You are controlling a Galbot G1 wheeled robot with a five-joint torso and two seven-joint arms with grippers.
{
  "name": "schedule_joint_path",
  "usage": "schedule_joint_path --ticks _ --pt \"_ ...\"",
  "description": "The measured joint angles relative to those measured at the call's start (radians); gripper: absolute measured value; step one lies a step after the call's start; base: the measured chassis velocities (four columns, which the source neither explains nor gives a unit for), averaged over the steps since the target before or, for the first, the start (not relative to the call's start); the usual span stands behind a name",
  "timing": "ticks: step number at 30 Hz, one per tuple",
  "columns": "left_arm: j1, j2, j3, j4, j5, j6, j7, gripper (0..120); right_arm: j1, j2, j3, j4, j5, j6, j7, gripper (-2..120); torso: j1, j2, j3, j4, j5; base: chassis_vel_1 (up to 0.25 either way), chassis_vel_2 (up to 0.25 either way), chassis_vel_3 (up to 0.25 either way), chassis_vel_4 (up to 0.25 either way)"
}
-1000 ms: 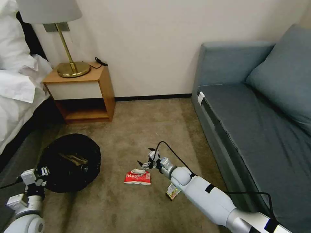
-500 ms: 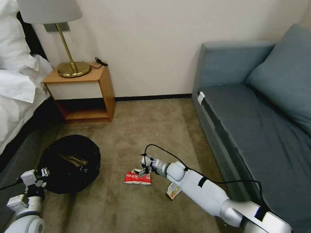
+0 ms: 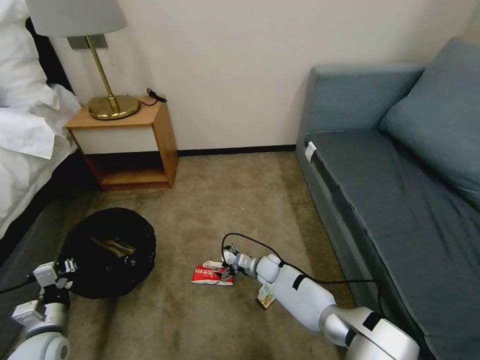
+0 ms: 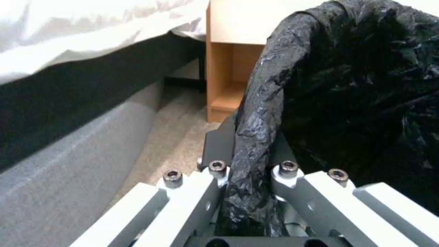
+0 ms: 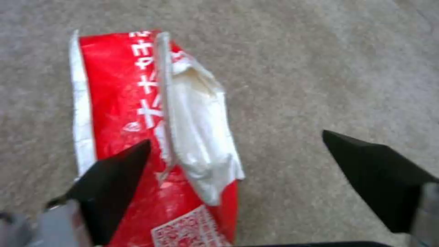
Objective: Pick up the trash bin, then pick up the garbage on the floor and place it into the trash bin.
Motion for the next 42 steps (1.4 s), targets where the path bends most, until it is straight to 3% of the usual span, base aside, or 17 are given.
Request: schedule_joint_path --ticks 7,10,15,19,23,26,35,42 --pt "-0.030 -0.004 0.015 0.032 0.005 -0.014 0.014 5 -0.009 -0.001 0.005 -0.003 -0.019 0.027 -0.040 65 0.000 0.000 0.000 0.0000 -0.0001 0.000 0.000 0.000 0.000" --pt "-0.035 -0.004 0.015 0.034 0.005 -0.021 0.018 5 -0.010 -0.003 0.009 -0.003 -0.020 0.032 -0.043 59 0.000 0.000 0.000 0.0000 0.0000 0.000 0.000 0.000 0.000" --pt "-0.043 0.003 0.016 0.044 0.003 -0.028 0.024 5 -0.018 -0.006 0.023 -0.006 -0.035 0.050 -0.065 35 0.000 0.000 0.000 0.0000 0.0000 0.000 0.000 0.000 0.000" --pt "-0.043 0.003 0.017 0.044 0.003 -0.030 0.024 5 -0.024 -0.006 0.033 -0.008 -0.047 0.064 -0.081 25 0.000 0.000 0.000 0.0000 0.0000 0.000 0.000 0.000 0.000" --pt "-0.042 0.004 0.019 0.050 0.006 -0.033 0.026 5 -0.032 -0.006 0.052 0.002 -0.059 0.076 -0.100 5 0.000 0.000 0.000 0.0000 0.0000 0.000 0.000 0.000 0.000" --pt "-0.041 0.003 0.020 0.050 0.009 -0.034 0.026 5 -0.032 -0.005 0.058 0.002 -0.058 0.080 -0.104 0 0.000 0.000 0.000 0.0000 0.0000 0.000 0.000 0.000 0.000" --pt "-0.039 0.004 0.023 0.048 0.012 -0.034 0.027 5 -0.023 -0.003 0.086 0.048 0.034 0.095 -0.111 0 0.000 0.000 0.000 -0.0001 0.0000 0.000 0.000 0.000 0.000" --pt "-0.037 0.000 0.026 0.047 0.018 -0.034 0.028 5 -0.011 0.020 0.072 0.156 0.186 0.093 0.041 0 0.000 0.000 0.000 0.0000 0.0000 0.000 0.000 0.000 0.000"
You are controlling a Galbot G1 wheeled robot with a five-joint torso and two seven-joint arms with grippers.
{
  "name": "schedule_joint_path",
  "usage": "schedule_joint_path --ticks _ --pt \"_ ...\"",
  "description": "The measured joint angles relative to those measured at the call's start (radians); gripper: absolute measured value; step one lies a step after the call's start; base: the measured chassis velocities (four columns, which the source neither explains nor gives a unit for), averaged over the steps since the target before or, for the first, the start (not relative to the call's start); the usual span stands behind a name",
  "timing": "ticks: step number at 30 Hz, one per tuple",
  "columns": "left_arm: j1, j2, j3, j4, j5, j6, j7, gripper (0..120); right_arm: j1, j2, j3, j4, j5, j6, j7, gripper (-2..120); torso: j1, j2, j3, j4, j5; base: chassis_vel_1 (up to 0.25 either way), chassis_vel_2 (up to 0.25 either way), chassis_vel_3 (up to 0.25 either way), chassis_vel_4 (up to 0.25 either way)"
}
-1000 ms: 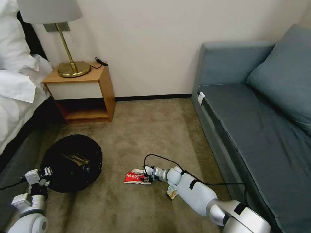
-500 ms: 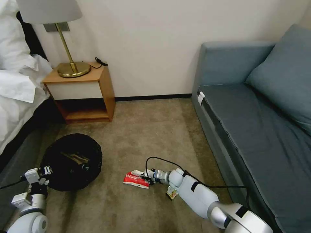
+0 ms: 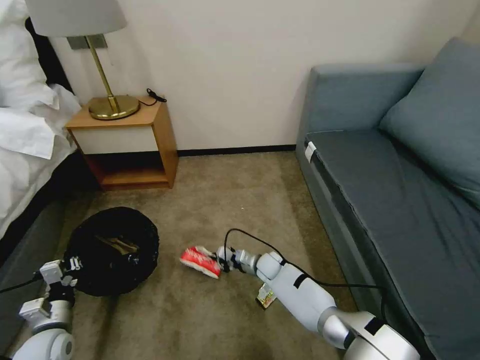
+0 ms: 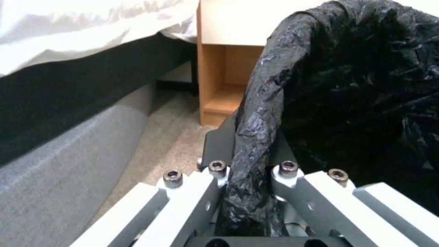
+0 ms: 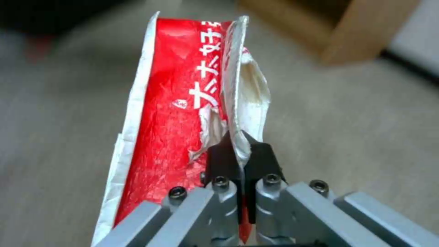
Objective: Pick up the trash bin, then pick up the garbage on the floor and place it into the trash bin.
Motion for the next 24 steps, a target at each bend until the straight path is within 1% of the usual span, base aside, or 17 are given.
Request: schedule_joint_path --ticks 1,5,6,8,9,10,14,18,19,23,24 --pt "0.000 -0.001 0.000 -0.001 0.001 0.000 0.000 5 0.001 0.002 -0.002 0.007 0.007 0.000 0.010 0 0.000 0.000 0.000 0.0000 0.0000 0.000 0.000 0.000 0.000" --pt "0.002 -0.005 0.001 -0.009 0.006 0.000 0.000 5 0.006 0.022 -0.048 0.117 0.097 -0.002 0.154 0 0.000 0.000 0.000 0.0000 -0.0001 0.000 0.000 0.000 0.000" --pt "0.002 -0.005 0.001 -0.009 0.006 0.000 0.000 5 0.006 0.022 -0.048 0.117 0.097 -0.002 0.154 0 0.000 0.000 0.000 0.0000 -0.0001 0.000 0.000 0.000 0.000" --pt "0.003 -0.005 0.001 -0.012 0.007 0.000 0.000 5 0.005 0.030 -0.072 0.164 0.117 0.001 0.207 0 0.000 0.000 0.000 0.0000 -0.0001 0.000 0.000 0.000 0.000" --pt "0.005 -0.006 0.002 -0.015 0.008 0.000 0.000 5 0.002 0.035 -0.099 0.210 0.141 0.006 0.242 0 0.000 0.000 0.000 0.0000 -0.0001 0.000 0.000 0.000 0.000" --pt "0.005 -0.006 0.002 -0.015 0.008 0.000 0.000 5 0.002 0.035 -0.099 0.210 0.141 0.006 0.242 0 0.000 0.000 0.000 0.0000 -0.0001 0.000 0.000 0.000 0.000" --pt "0.007 -0.013 0.002 -0.019 0.009 -0.006 0.000 5 -0.006 0.032 -0.194 0.345 0.193 -0.002 0.270 0 0.000 0.000 0.000 0.0001 -0.0001 0.000 0.000 0.000 0.000" --pt "0.011 -0.017 0.002 -0.022 0.009 -0.012 0.000 5 -0.022 0.032 -0.266 0.430 0.193 -0.032 0.283 0 0.000 0.000 0.000 0.0001 -0.0001 0.000 0.000 0.000 0.000" --pt "0.013 -0.017 0.002 -0.025 0.009 -0.014 0.000 5 -0.030 0.039 -0.288 0.443 0.173 -0.040 0.295 0 0.000 0.000 0.000 0.0001 -0.0001 0.000 0.000 0.000 0.000" --pt "0.017 -0.017 0.000 -0.029 0.009 -0.015 0.000 5 -0.036 0.047 -0.302 0.444 0.146 -0.043 0.306 0 0.000 0.000 0.000 0.0001 -0.0001 0.000 0.000 0.000 0.000" --pt "0.021 -0.017 -0.002 -0.035 0.008 -0.015 0.000 5 -0.041 0.054 -0.311 0.432 0.111 -0.043 0.320 0 0.000 0.000 0.000 0.0003 0.0000 0.000 0.000 0.000 0.000"
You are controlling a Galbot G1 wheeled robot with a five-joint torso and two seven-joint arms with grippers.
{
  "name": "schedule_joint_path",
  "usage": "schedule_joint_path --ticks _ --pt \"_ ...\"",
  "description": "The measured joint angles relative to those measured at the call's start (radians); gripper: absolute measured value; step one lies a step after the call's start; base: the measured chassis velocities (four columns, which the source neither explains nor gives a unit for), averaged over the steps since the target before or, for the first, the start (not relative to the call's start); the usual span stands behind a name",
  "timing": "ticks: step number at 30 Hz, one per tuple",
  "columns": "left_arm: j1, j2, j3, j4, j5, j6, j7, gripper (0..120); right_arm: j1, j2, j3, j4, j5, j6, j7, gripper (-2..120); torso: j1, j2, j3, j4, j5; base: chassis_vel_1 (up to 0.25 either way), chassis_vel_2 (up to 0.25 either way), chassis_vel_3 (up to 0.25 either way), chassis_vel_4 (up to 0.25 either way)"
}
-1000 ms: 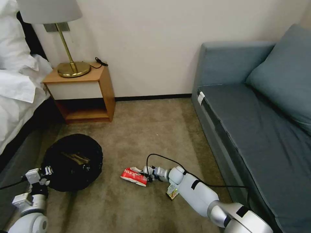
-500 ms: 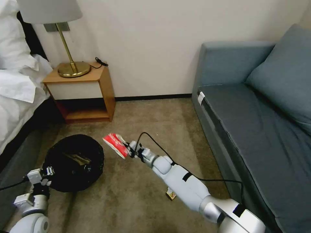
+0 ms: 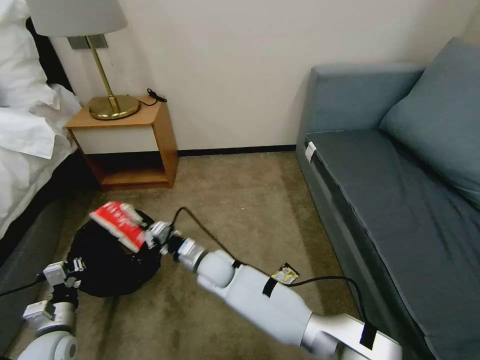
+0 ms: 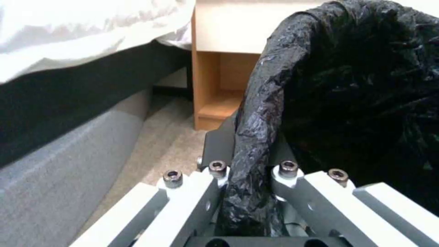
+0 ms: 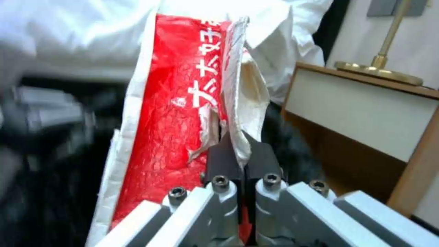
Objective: Pick up the trash bin, then pick up the garbage on the floor and place it into the trash bin.
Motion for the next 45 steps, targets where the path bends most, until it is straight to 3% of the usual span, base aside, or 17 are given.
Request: schedule_joint_path --ticks 6,10,36,45 --pt "0.013 -0.002 -0.004 -0.027 -0.002 0.000 0.000 5 -0.008 0.002 -0.008 -0.103 -0.121 0.014 0.066 0 0.000 0.000 0.000 -0.0003 0.0002 0.000 0.000 0.000 0.000" --pt "0.026 -0.020 -0.003 -0.049 0.000 0.000 0.000 5 -0.008 0.002 0.000 -0.189 -0.249 0.022 0.163 0 0.000 0.000 0.000 -0.0005 0.0000 0.000 0.000 0.000 0.000" --pt "0.011 -0.063 0.010 -0.075 0.036 0.015 -0.011 5 0.018 0.002 -0.112 -0.041 -0.152 -0.031 0.183 0 0.000 0.000 0.000 -0.0002 0.0001 0.000 0.000 0.000 0.000" --pt "0.007 -0.064 0.010 -0.077 0.037 0.022 -0.012 5 0.044 0.002 -0.105 -0.083 -0.146 -0.024 0.184 33 0.000 0.000 0.000 -0.0003 0.0001 0.000 0.000 0.000 0.000"
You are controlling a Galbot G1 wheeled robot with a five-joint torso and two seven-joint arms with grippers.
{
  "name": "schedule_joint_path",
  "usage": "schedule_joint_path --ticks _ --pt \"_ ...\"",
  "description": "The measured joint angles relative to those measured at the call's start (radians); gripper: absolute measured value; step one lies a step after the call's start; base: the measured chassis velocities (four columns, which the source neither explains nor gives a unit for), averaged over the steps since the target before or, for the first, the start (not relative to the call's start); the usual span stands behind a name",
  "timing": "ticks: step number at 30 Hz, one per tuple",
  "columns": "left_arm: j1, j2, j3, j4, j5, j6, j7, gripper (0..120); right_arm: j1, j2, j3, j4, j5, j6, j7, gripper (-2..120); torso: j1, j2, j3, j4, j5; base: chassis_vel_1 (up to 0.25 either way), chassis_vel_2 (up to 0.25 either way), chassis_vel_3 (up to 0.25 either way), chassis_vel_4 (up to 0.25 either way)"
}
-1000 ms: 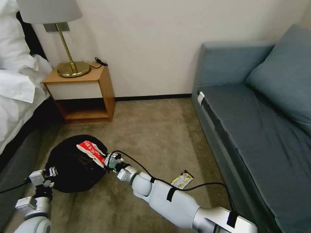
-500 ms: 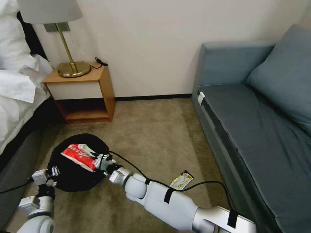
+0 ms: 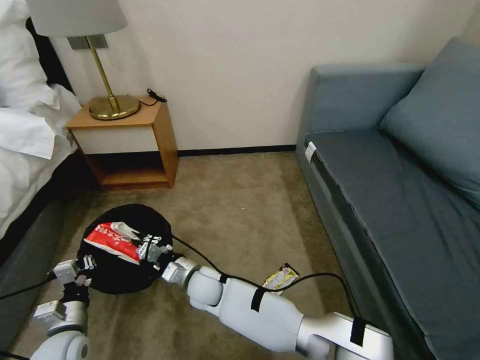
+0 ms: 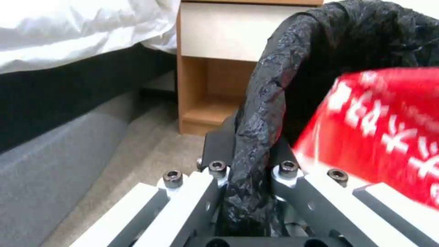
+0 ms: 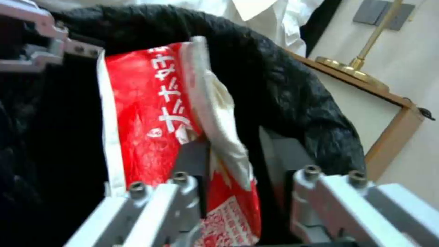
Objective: Pick up the trash bin, then pick up the garbage on the floor and place it into the trash bin.
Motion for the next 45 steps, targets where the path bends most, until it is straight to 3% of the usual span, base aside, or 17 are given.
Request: schedule_joint_path --ticks 2,4,7,19,27,34,45 --pt "0.001 0.004 -0.002 0.003 0.000 0.000 0.000 5 -0.005 0.000 0.005 -0.004 -0.004 0.004 0.000 45 0.000 0.000 0.000 0.0000 0.0000 0.000 0.000 0.000 0.000" --pt "0.001 0.004 -0.002 0.003 -0.001 0.000 0.000 5 -0.006 0.000 0.005 -0.004 -0.005 0.005 0.000 46 0.000 0.000 0.000 0.0000 0.0000 0.000 0.000 0.000 0.000" --pt "-0.002 0.005 -0.003 0.013 -0.001 0.000 0.000 5 -0.013 0.000 0.010 -0.003 -0.016 0.010 0.000 61 0.000 0.000 0.000 0.0000 0.0000 0.000 0.000 0.000 0.000" --pt "-0.008 0.012 0.000 0.029 -0.001 -0.001 0.000 5 -0.010 0.000 -0.003 0.037 -0.028 0.010 -0.002 99 0.000 0.000 0.000 0.0000 0.0000 0.000 0.000 0.000 0.000" --pt "-0.006 0.009 0.003 0.026 0.003 0.000 0.000 5 0.076 -0.029 -0.087 0.077 -0.001 -0.049 -0.010 100 0.000 0.000 0.000 0.0000 0.0000 0.000 0.000 0.000 0.000" --pt "0.010 0.004 0.001 0.022 0.016 -0.002 0.002 5 0.294 -0.098 -0.254 0.115 0.138 -0.142 -0.056 100 0.000 0.000 0.000 0.0000 0.0000 0.000 0.000 0.000 0.000" --pt "0.021 -0.001 -0.003 0.007 0.034 -0.008 0.004 5 0.426 -0.097 -0.381 0.095 0.222 -0.215 -0.126 100 0.000 0.000 0.000 0.0001 0.0000 0.000 0.000 0.000 0.000"
